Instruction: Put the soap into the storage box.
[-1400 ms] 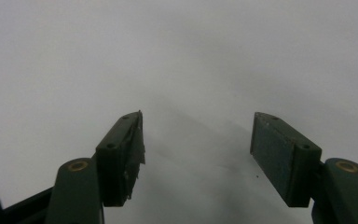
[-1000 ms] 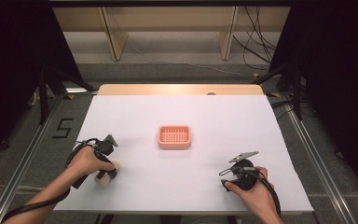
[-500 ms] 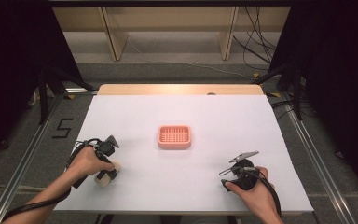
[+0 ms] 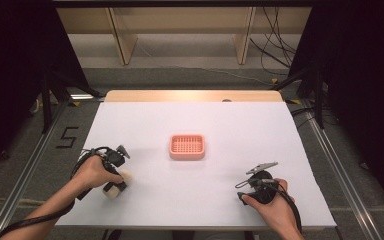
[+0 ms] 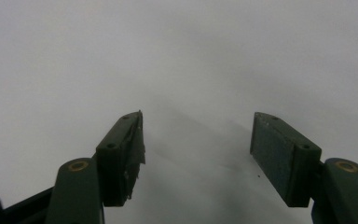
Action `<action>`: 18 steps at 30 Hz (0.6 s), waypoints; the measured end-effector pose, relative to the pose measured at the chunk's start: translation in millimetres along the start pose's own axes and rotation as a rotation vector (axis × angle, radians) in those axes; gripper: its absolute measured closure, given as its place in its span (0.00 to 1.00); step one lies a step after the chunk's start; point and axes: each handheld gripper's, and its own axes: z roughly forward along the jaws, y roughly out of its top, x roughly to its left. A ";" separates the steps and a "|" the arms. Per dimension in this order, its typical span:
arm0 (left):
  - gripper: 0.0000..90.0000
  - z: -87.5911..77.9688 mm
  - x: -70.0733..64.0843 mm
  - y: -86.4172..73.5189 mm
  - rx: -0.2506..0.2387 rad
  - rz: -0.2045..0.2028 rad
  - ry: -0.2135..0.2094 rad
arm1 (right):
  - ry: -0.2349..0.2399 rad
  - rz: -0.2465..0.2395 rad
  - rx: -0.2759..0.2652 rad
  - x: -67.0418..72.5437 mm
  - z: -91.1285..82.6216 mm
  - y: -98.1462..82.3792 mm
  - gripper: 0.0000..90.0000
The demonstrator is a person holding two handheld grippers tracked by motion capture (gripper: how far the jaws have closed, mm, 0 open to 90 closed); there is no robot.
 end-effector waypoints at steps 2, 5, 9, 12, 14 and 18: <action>0.55 -1.1 -0.1 0.8 0.001 0.008 -0.001 | -0.001 0.003 0.000 0.1 -0.7 0.0 0.40; 0.55 -3.0 0.4 2.1 -0.004 0.016 -0.008 | -0.007 0.002 -0.016 -0.6 -1.8 -0.5 0.40; 0.55 -4.5 0.2 4.5 0.003 0.019 -0.009 | -0.013 -0.019 -0.049 -2.5 -3.9 -1.0 0.40; 0.55 -5.5 -0.2 7.7 0.005 0.034 -0.008 | -0.010 0.005 -0.038 -1.2 -5.9 -2.6 0.40; 0.55 -6.1 -0.9 10.7 -0.003 0.041 -0.012 | -0.011 -0.020 -0.051 -3.3 -4.8 -3.2 0.40; 0.55 -8.0 -3.8 17.1 -0.008 0.059 -0.012 | -0.013 -0.015 -0.054 -3.8 -6.1 -5.1 0.40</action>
